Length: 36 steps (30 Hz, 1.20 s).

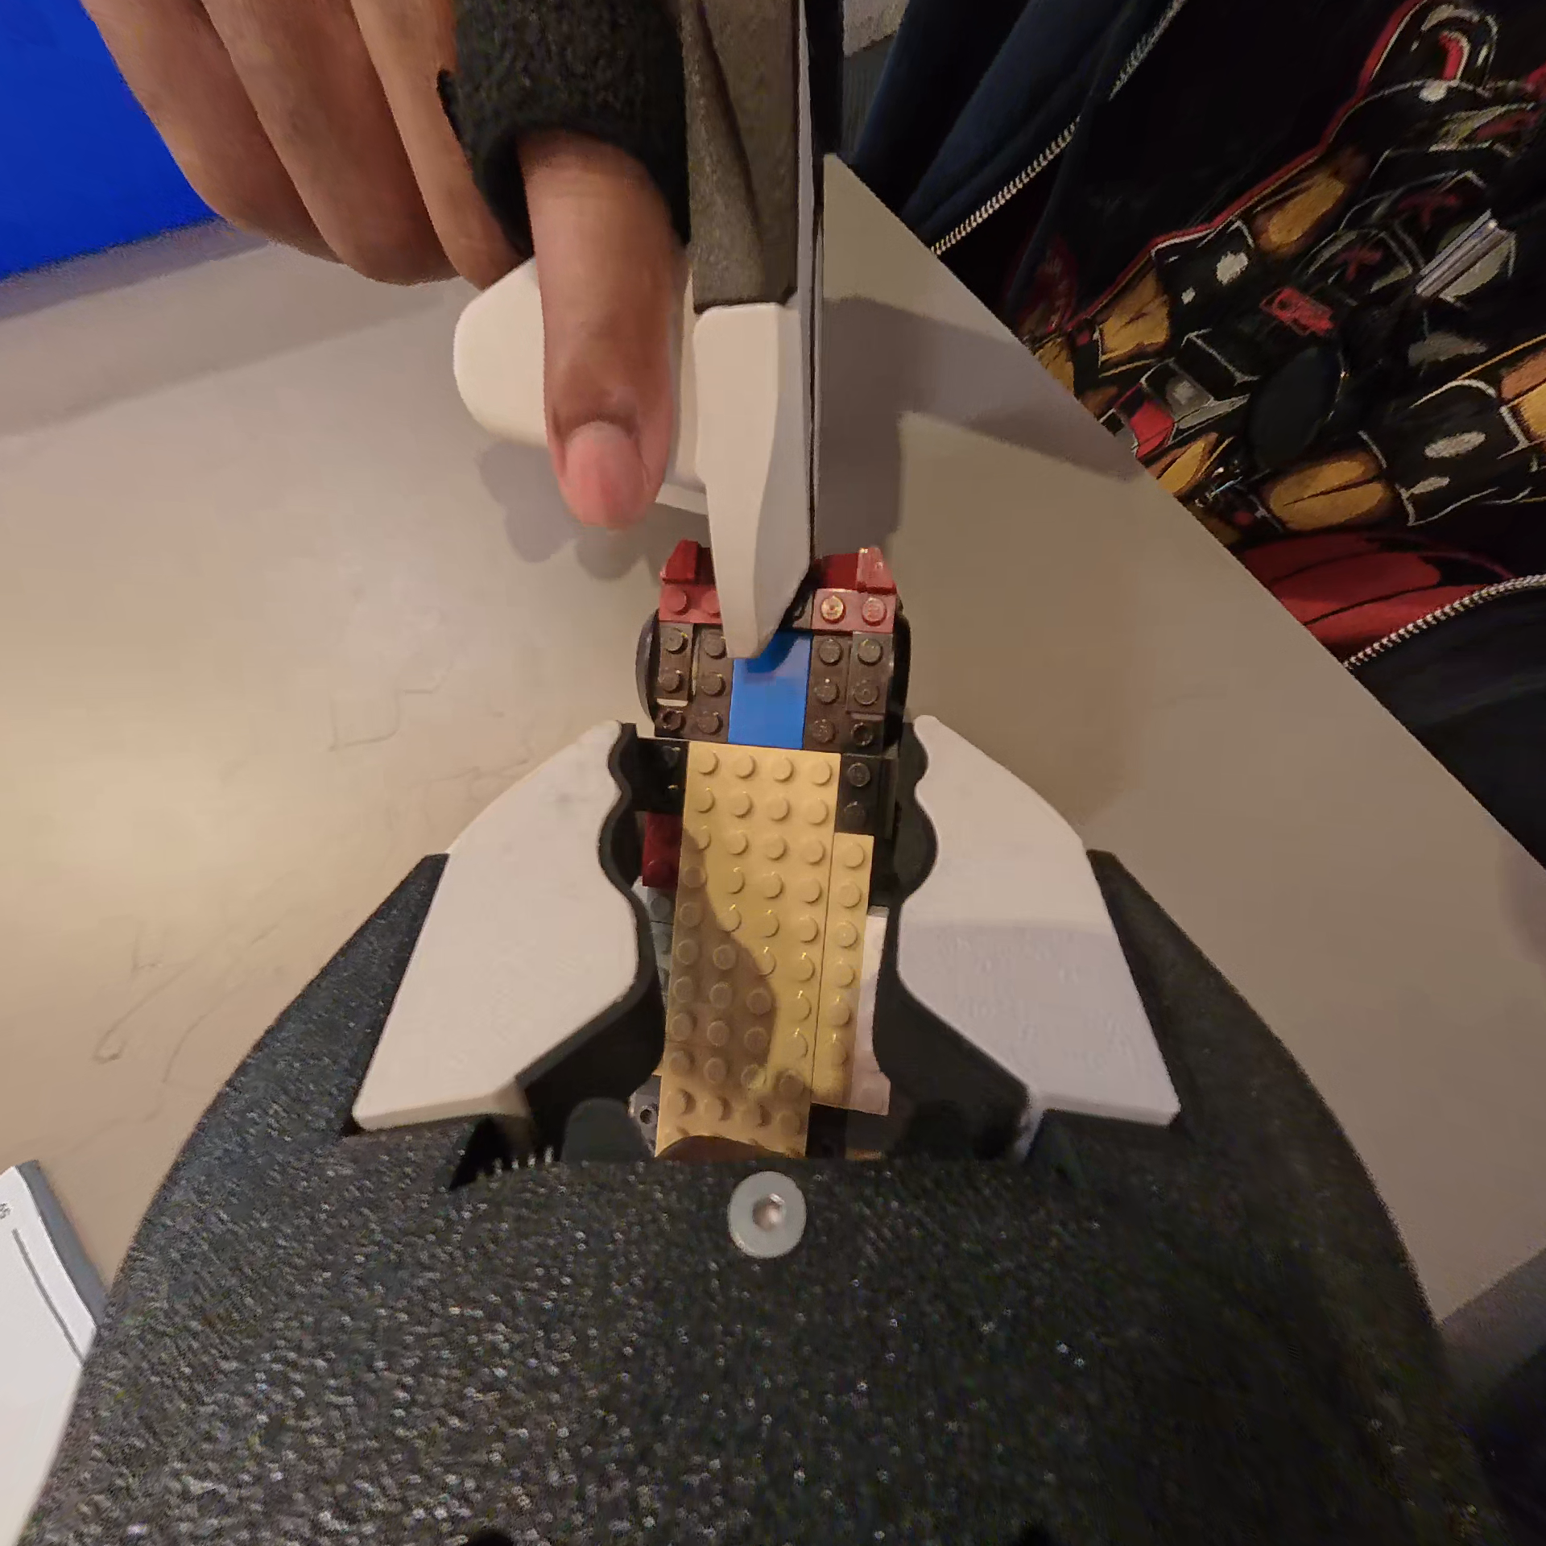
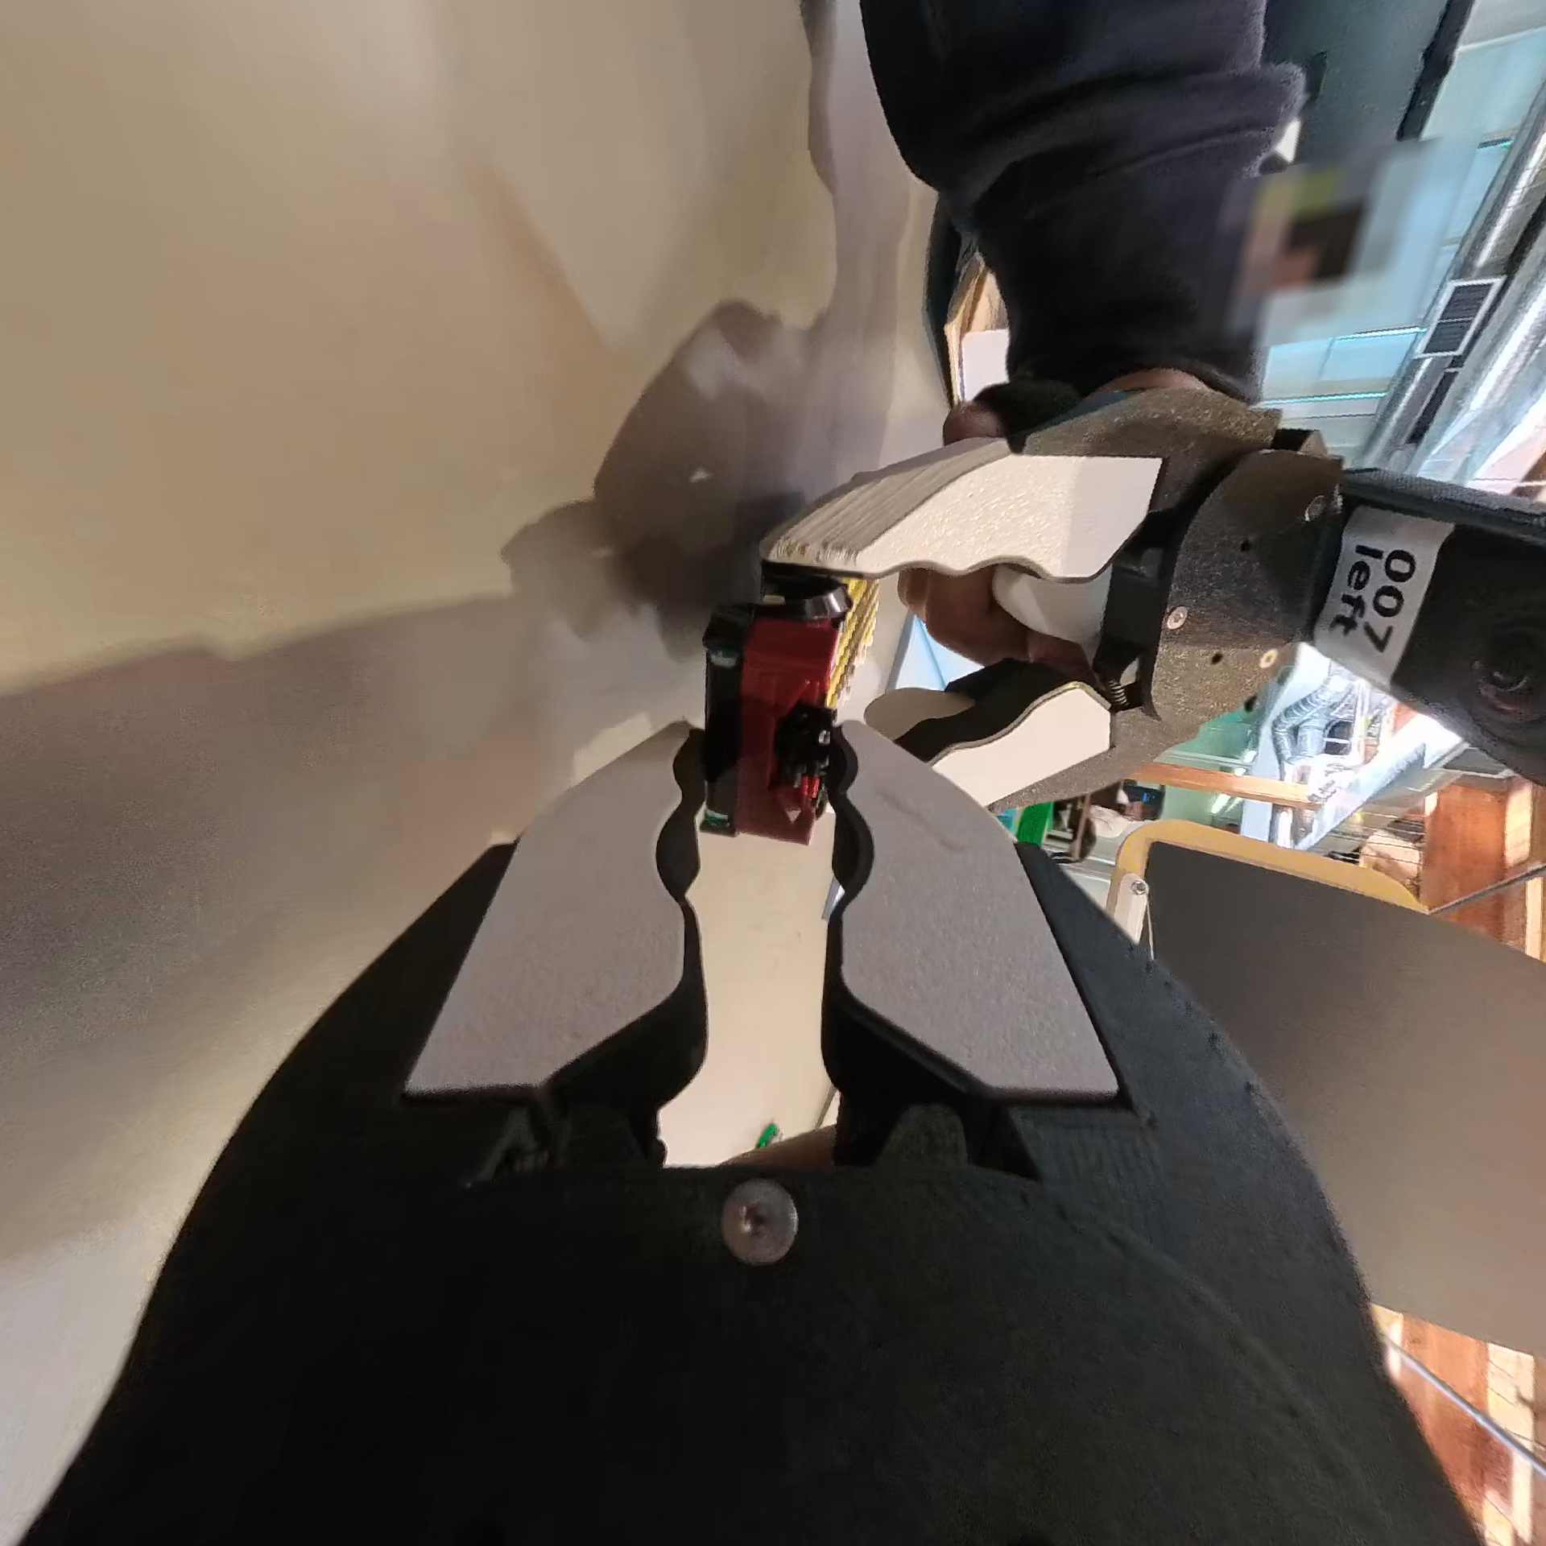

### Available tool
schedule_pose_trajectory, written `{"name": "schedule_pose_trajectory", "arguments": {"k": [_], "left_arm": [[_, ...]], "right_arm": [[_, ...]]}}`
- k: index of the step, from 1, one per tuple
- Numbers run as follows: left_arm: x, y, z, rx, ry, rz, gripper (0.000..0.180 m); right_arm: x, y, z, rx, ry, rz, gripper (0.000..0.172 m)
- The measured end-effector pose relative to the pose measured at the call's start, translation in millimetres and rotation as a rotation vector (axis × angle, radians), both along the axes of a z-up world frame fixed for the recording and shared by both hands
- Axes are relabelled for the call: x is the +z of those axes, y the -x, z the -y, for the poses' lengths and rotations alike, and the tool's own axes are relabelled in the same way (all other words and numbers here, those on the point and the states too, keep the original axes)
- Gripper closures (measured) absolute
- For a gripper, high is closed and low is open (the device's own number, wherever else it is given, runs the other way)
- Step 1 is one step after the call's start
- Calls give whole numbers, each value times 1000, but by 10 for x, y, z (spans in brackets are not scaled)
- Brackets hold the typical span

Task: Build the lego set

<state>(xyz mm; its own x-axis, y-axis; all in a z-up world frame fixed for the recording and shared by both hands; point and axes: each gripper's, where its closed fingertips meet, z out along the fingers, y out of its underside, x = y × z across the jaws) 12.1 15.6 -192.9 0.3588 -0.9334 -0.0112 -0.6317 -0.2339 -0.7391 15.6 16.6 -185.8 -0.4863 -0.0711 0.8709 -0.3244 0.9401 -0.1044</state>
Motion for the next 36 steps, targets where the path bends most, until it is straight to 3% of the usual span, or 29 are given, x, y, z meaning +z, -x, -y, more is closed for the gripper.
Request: {"name": "schedule_pose_trajectory", "arguments": {"k": [8,12,17,21,26,36], "left_arm": [[280,169,13,172,-122,60,111],[389,402,10,382,-335,-41,104],[357,453,100,547,-520,-91,105],[333,516,39,632,-615,-176,113],[492,574,-69,721,-705,-157,131],[555,787,-118,837,-745,-163,145]], "right_arm": [[110,31,-10,-1,-9,105,144],[212,89,-19,-18,17,192,144],[396,225,-52,-40,31,279,144],[507,358,-58,-55,34,372,144],[611,510,-44,-76,73,466,144],[674,626,-27,-83,102,544,145]]}}
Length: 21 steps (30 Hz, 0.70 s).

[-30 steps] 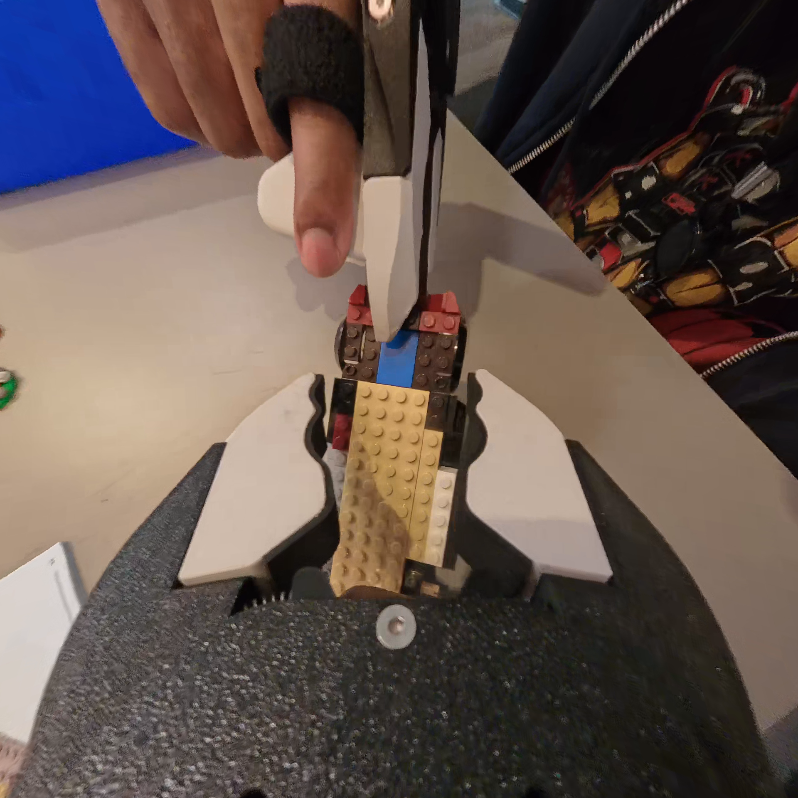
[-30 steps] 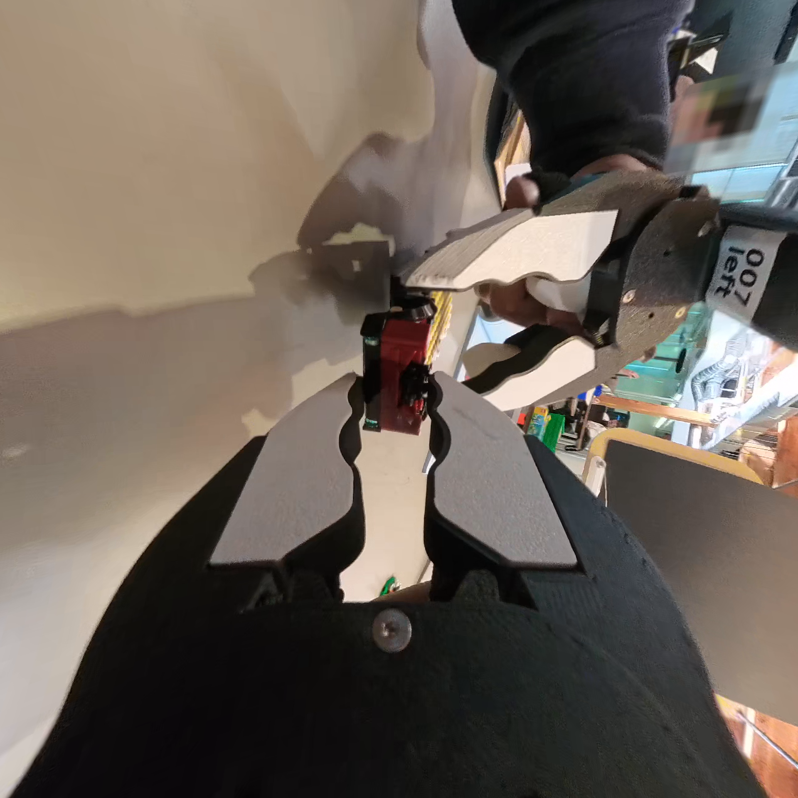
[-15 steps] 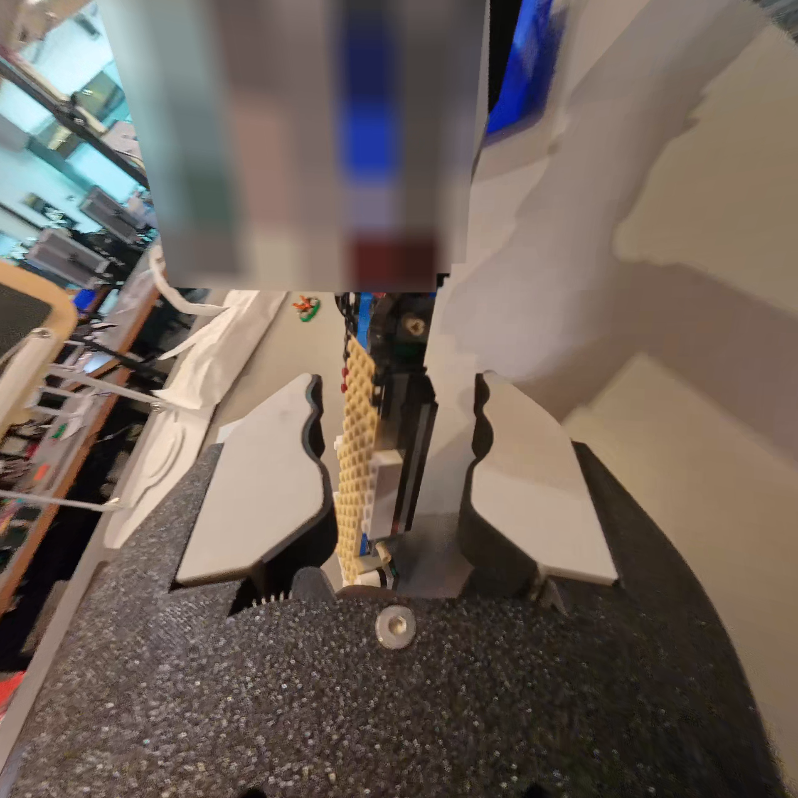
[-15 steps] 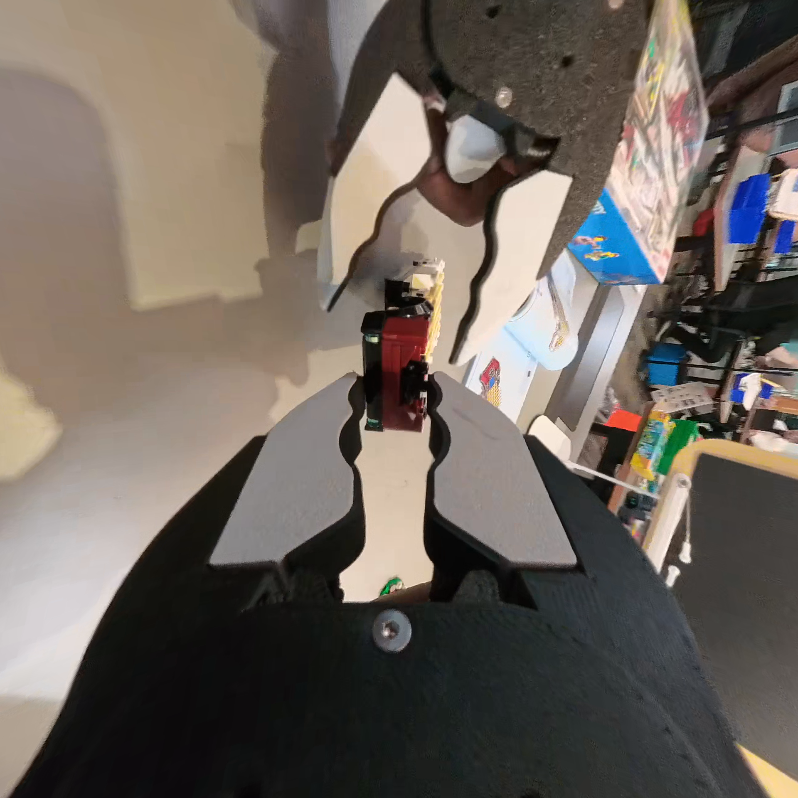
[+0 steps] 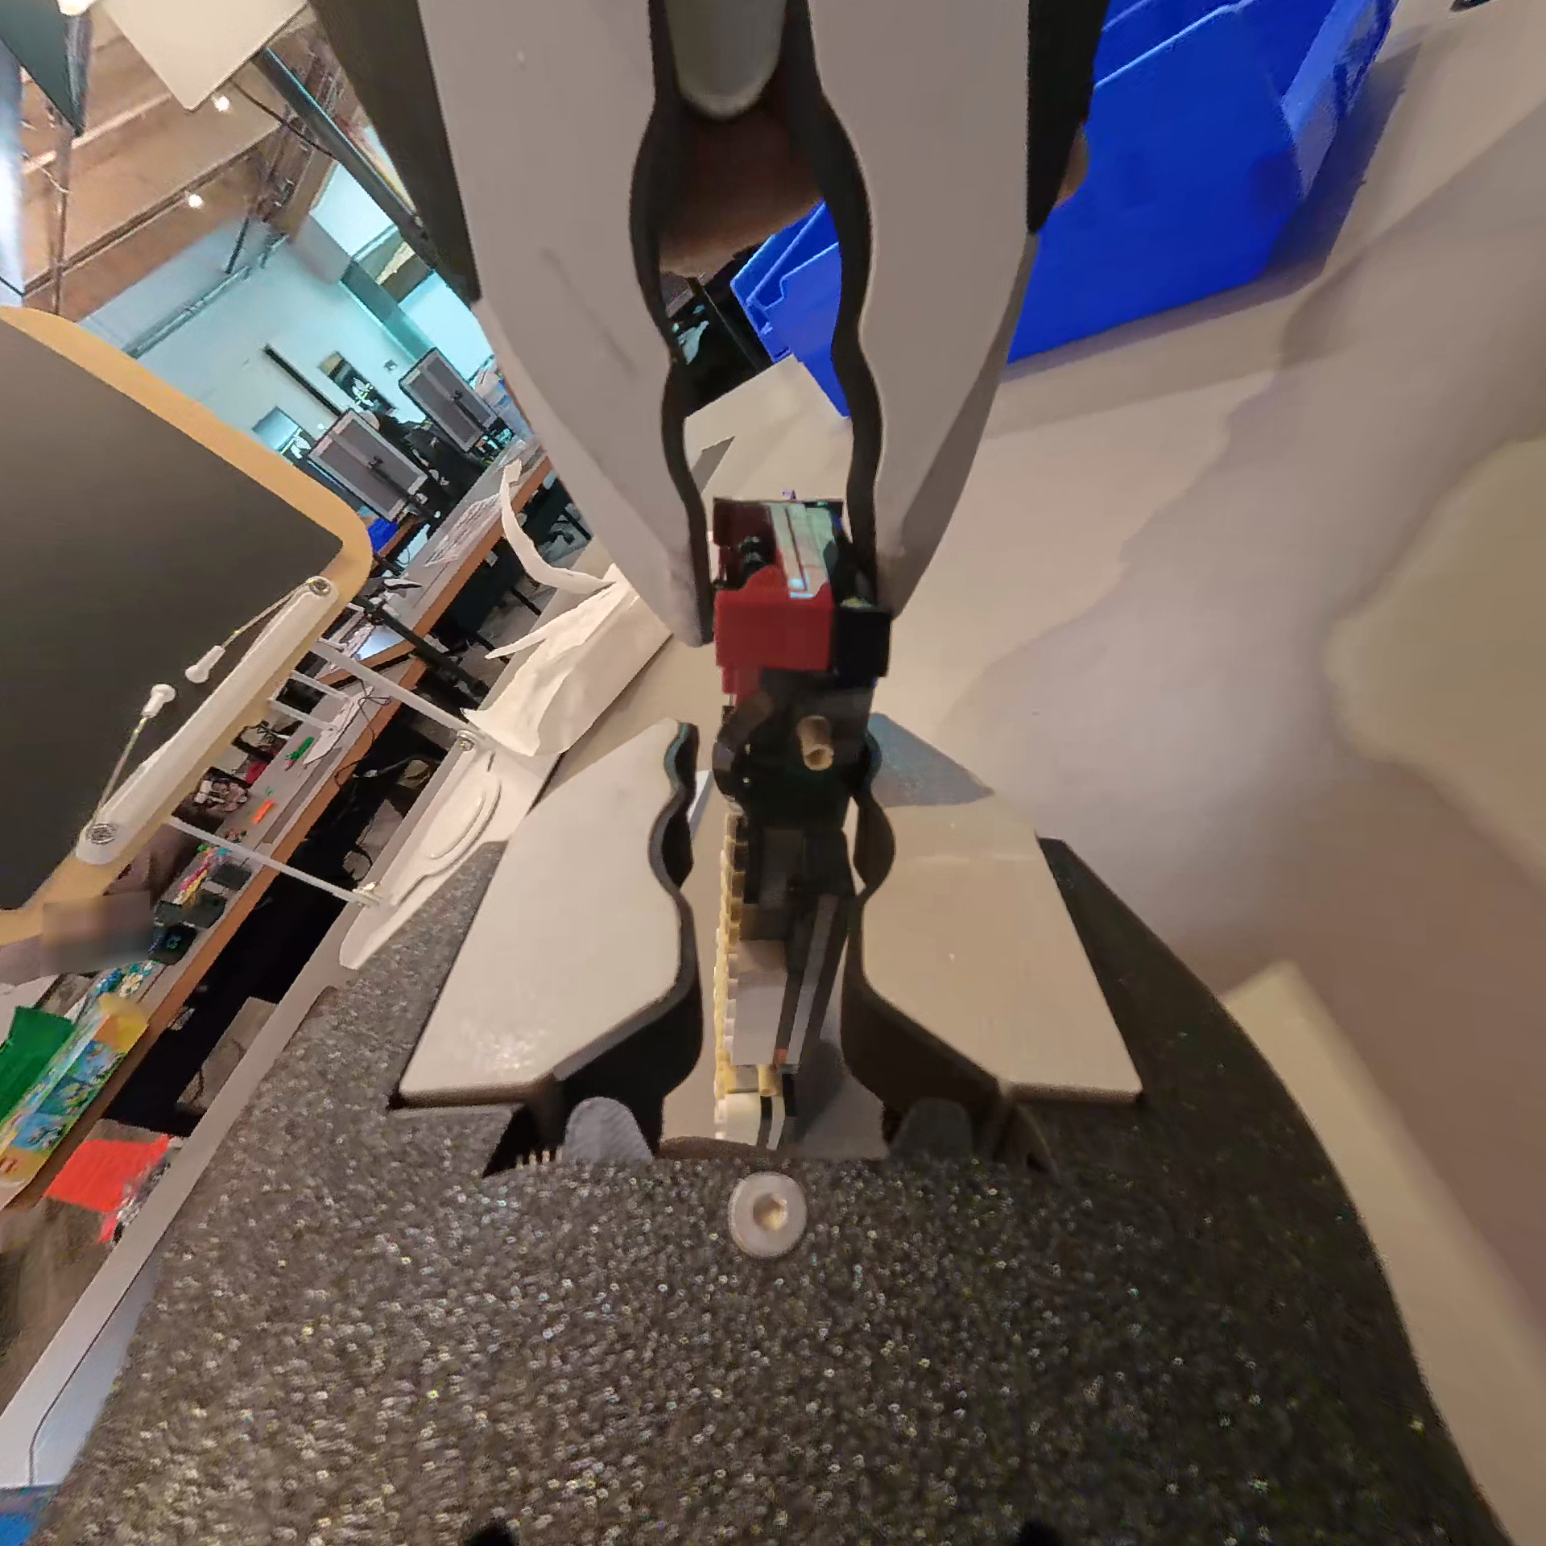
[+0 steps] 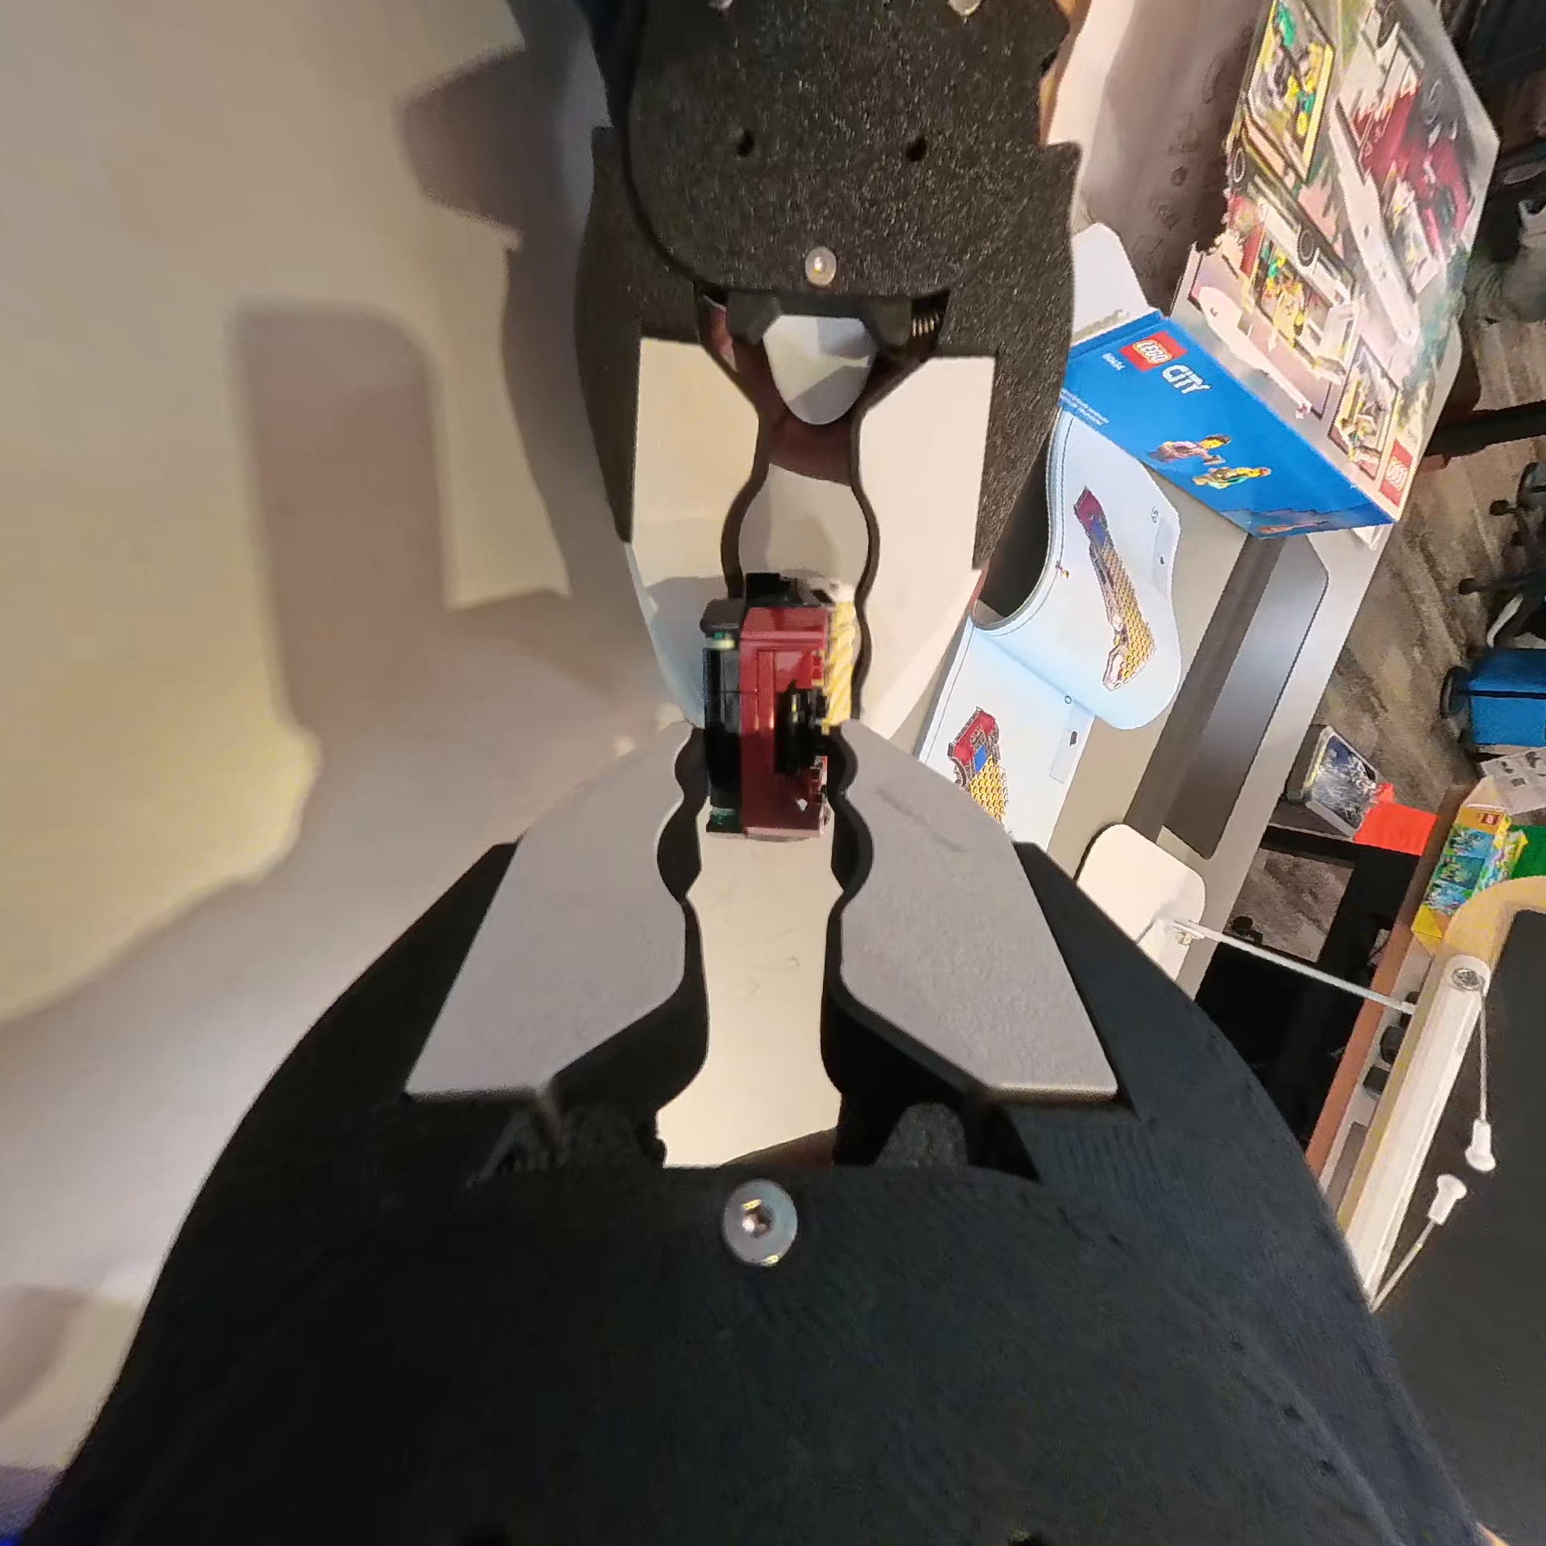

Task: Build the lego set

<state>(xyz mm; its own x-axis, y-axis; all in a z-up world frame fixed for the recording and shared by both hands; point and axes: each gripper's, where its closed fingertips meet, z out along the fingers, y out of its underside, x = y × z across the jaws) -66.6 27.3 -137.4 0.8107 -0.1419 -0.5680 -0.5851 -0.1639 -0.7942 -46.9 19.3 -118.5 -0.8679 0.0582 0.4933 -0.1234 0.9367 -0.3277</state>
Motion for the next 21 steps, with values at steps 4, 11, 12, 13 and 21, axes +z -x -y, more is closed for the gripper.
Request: {"name": "schedule_pose_trajectory", "arguments": {"k": [4,11,12,13,21], "left_arm": [[-38,4,-39,18,-1,-27,147],[-68,57,-94,75,-22,-97,156],[-65,55,-95,78,-21,-105,156],[-57,57,-96,86,-23,-115,156],[91,49,-72,155,-54,-308,156]], "right_arm": [[-8,10,3,1,-6,0,145],[-26,16,-27,-1,-32,-19,145],[-26,13,-30,2,-39,-24,145],[-23,12,-33,6,-46,-33,144],[52,-55,-22,79,-163,-202,144]]}}
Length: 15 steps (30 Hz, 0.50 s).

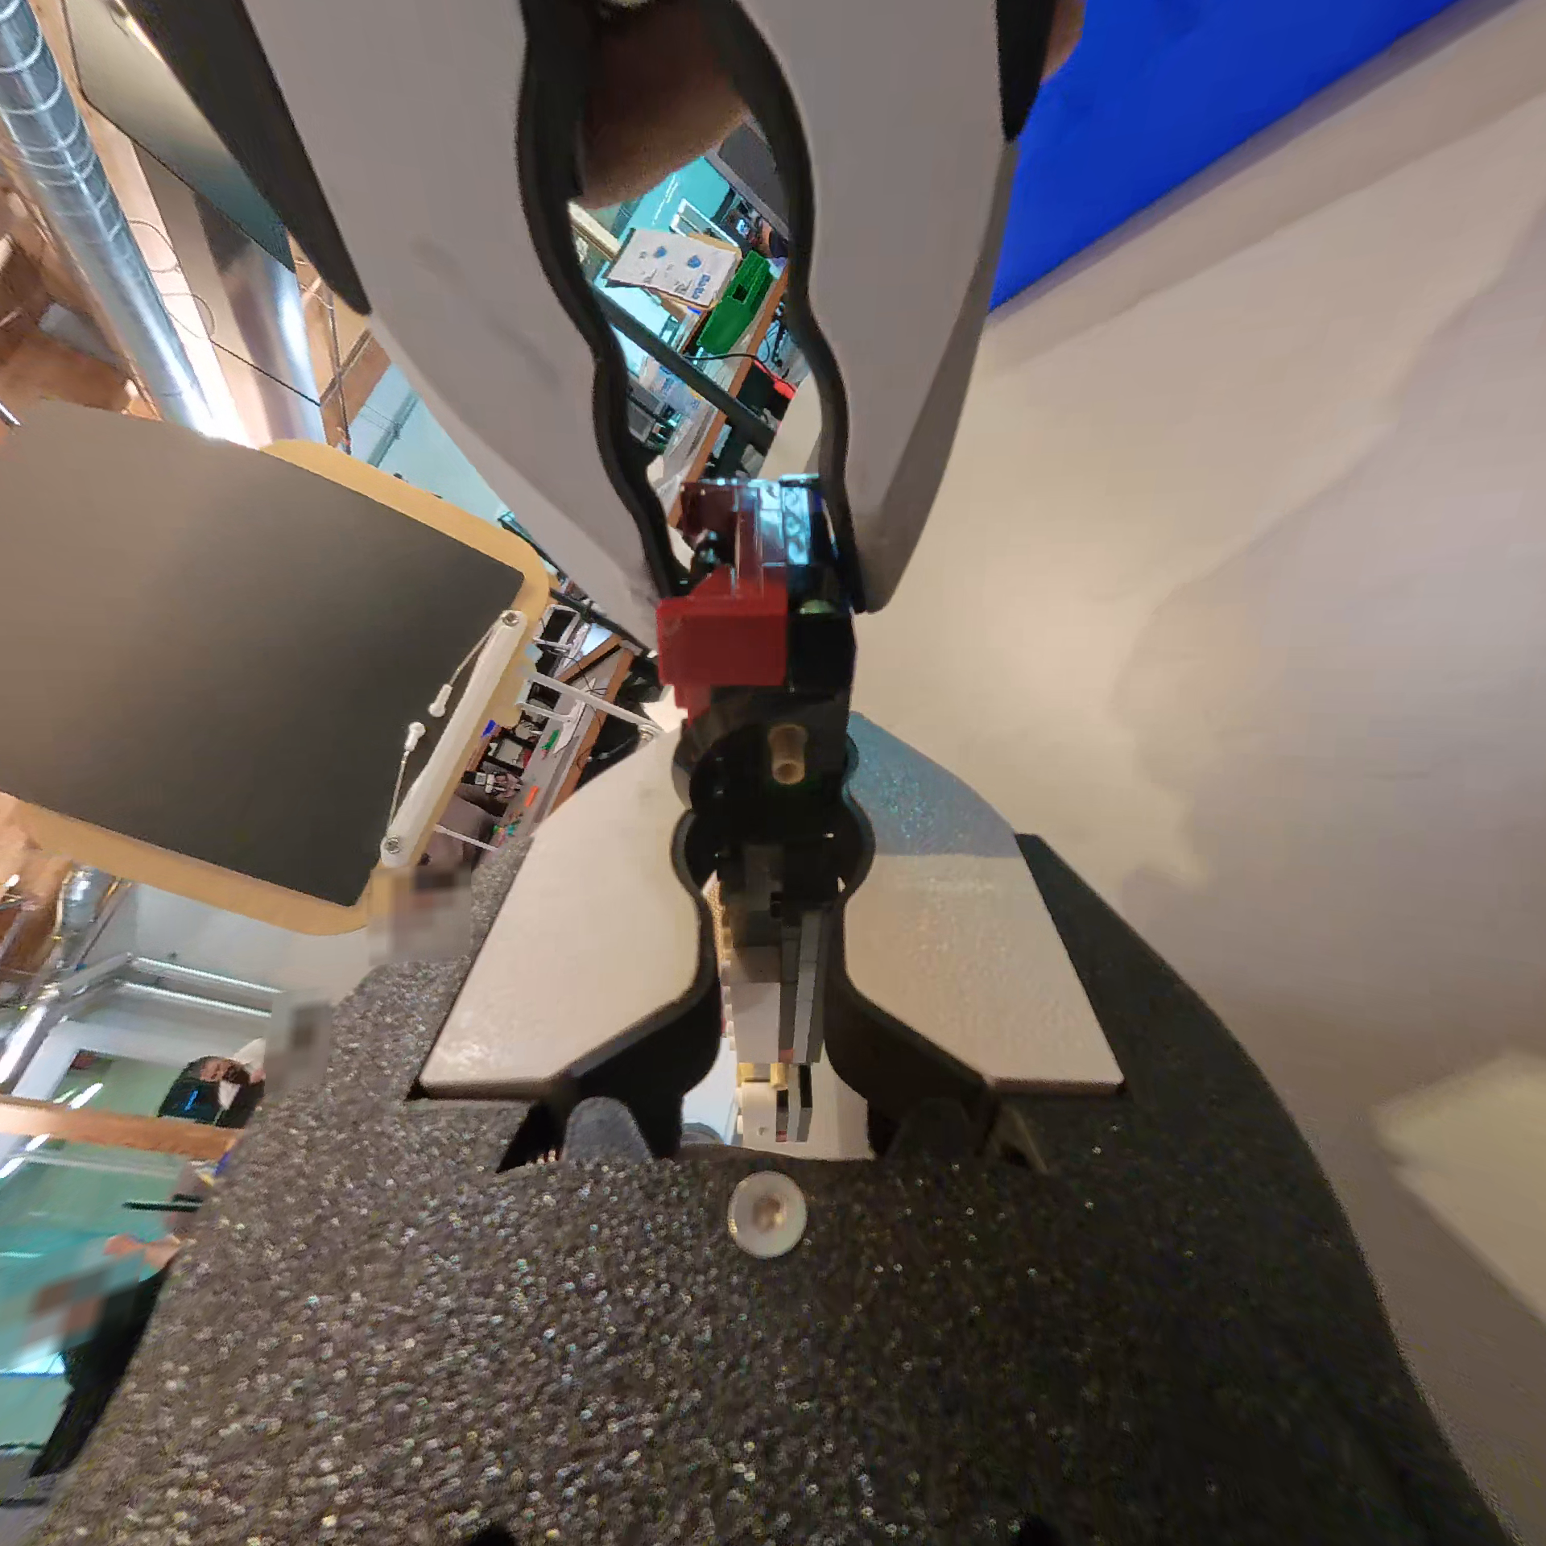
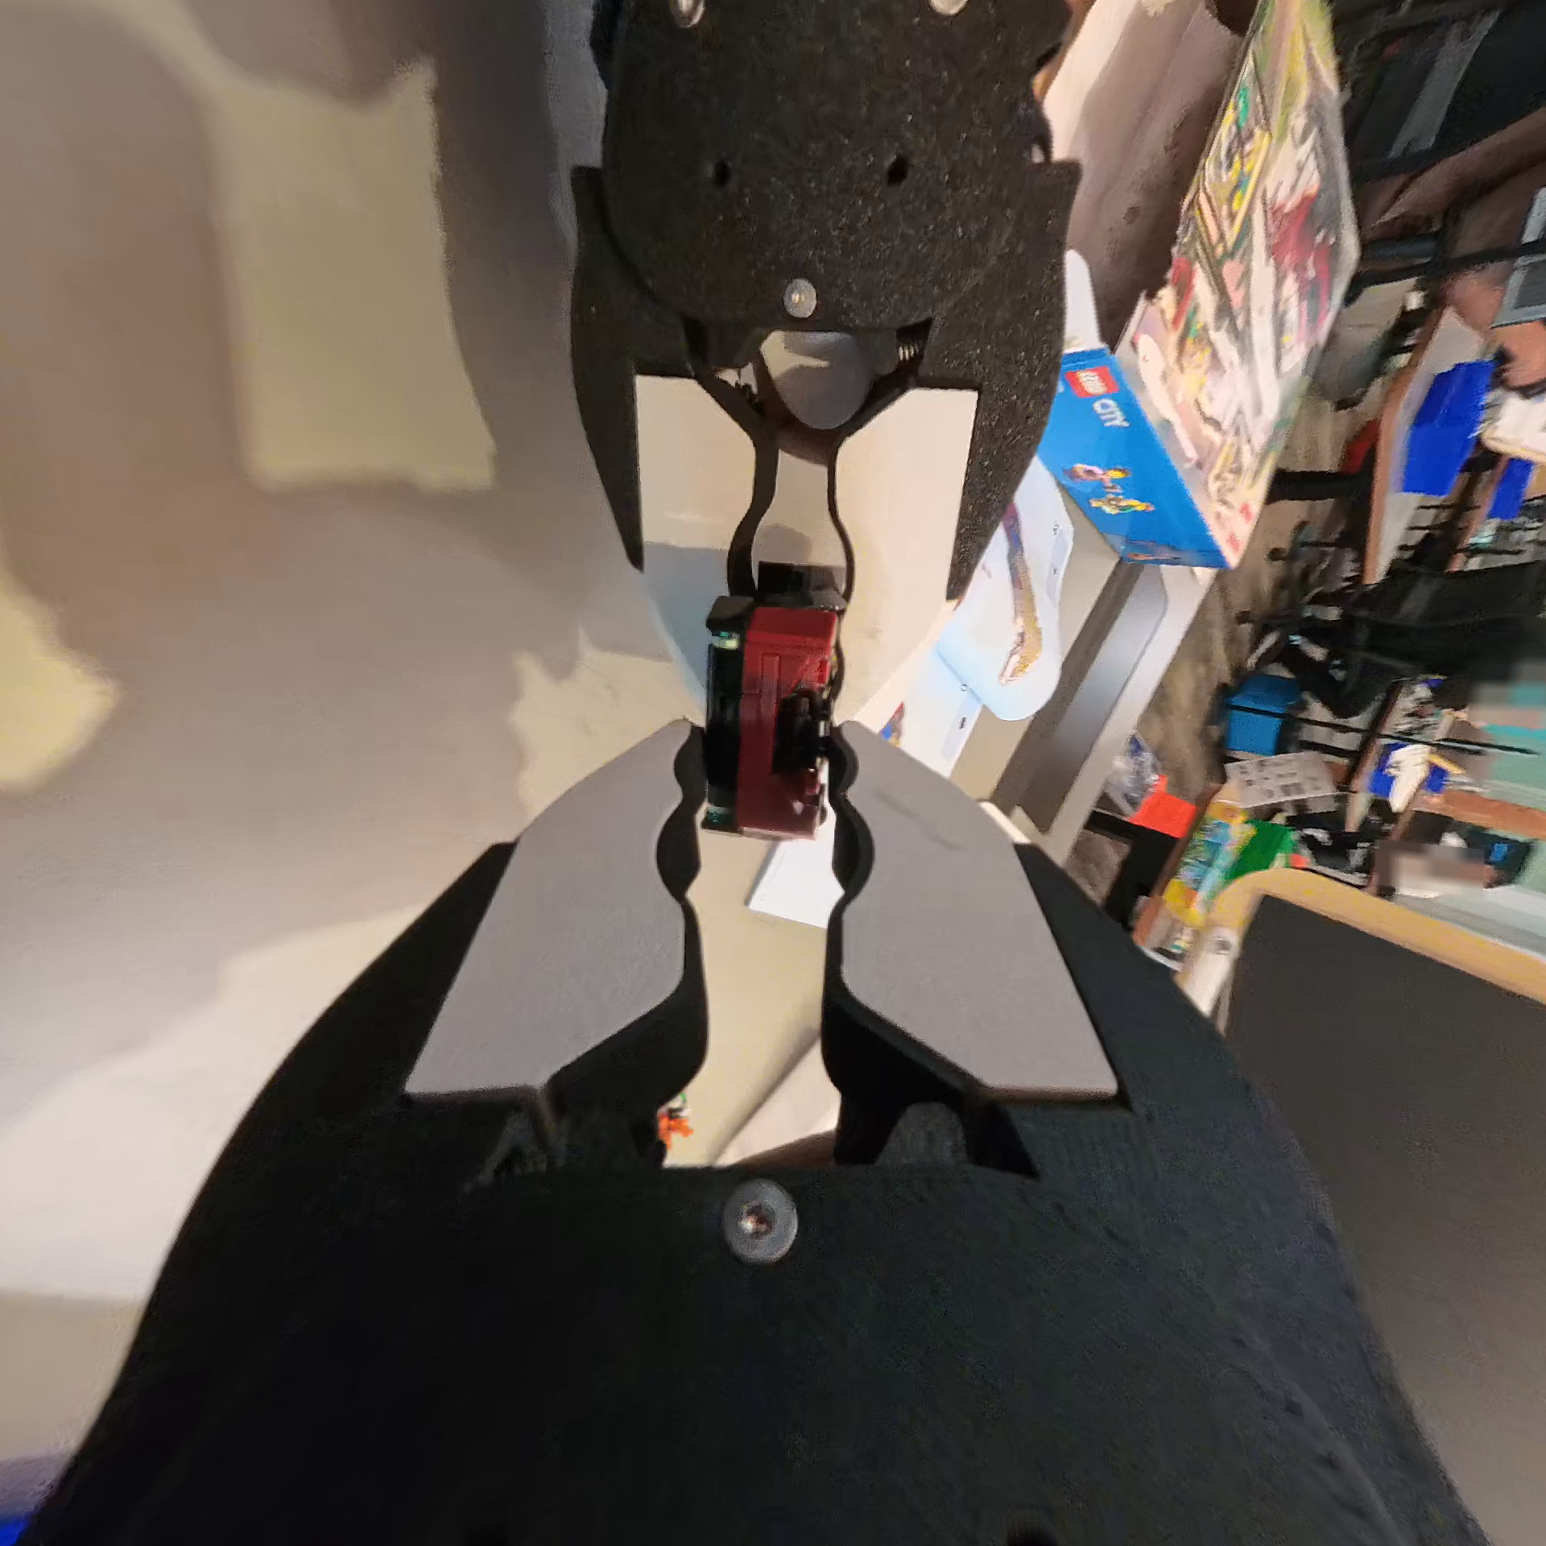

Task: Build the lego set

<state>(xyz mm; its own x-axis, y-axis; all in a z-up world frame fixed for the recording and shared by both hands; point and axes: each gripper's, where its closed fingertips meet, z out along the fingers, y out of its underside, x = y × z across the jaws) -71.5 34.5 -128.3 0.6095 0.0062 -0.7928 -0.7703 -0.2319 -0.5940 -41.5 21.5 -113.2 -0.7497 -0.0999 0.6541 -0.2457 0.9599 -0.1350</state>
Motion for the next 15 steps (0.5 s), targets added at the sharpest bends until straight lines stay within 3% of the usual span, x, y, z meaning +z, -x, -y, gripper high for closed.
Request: {"name": "schedule_pose_trajectory", "arguments": {"k": [5,15], "left_arm": [[63,-26,9,-5,-9,-27,156],[110,-75,3,-16,1,-62,156]], "right_arm": [[57,-27,18,19,-31,-93,144],[82,-79,43,26,-58,-73,144]]}}
